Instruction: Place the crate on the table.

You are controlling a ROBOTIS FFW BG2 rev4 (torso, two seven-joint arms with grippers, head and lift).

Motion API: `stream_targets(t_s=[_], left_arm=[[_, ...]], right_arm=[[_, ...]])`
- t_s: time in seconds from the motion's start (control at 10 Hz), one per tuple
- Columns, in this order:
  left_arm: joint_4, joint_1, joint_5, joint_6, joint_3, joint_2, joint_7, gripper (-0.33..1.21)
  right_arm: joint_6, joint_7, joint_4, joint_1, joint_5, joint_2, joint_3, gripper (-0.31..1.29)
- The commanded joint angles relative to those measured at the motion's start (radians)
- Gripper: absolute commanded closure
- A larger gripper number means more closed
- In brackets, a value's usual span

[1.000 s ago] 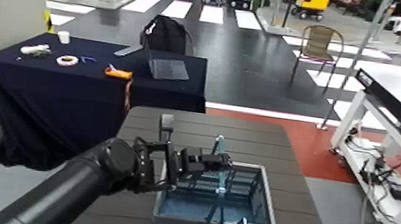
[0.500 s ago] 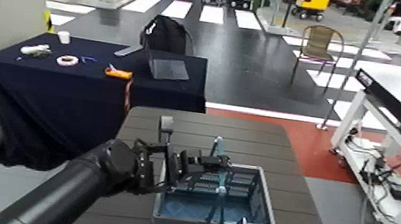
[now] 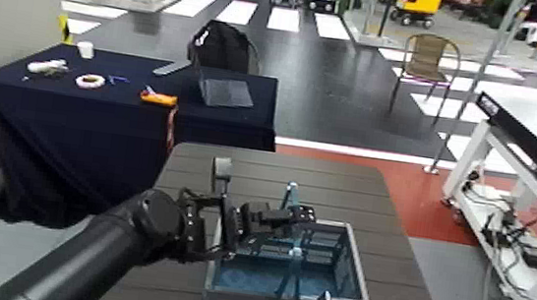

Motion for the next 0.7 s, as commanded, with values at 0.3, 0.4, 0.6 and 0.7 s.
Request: stream_targets(t_s=[0.3,0.4,0.6,0.7], left_arm=[[0.000,0.006,-0.001,-0.001,0.009,0.005,0.008,0.06],[-0.012,0.013,-0.029,-0.008,0.024,0.008,0.010,0.06],[-0.098,0.058,-0.129,-0.013,0.098,0.026,0.028,0.06],[-0.209,0.107,-0.172,-0.002,0.149,0.052,0.097,0.06]], right_arm=[[0.002,0.000,-0.002,0.003,-0.001,0.000,-0.001,0.14],[0.003,0.000,-0.003,0.003,-0.001,0.000,-0.003,0.14],[0.005,0.000,-0.005,0.006,-0.001,-0.001,-0.006,0.14],[0.006,0.000,-0.006,0.007,-0.001,-0.001,-0.007,0.14]])
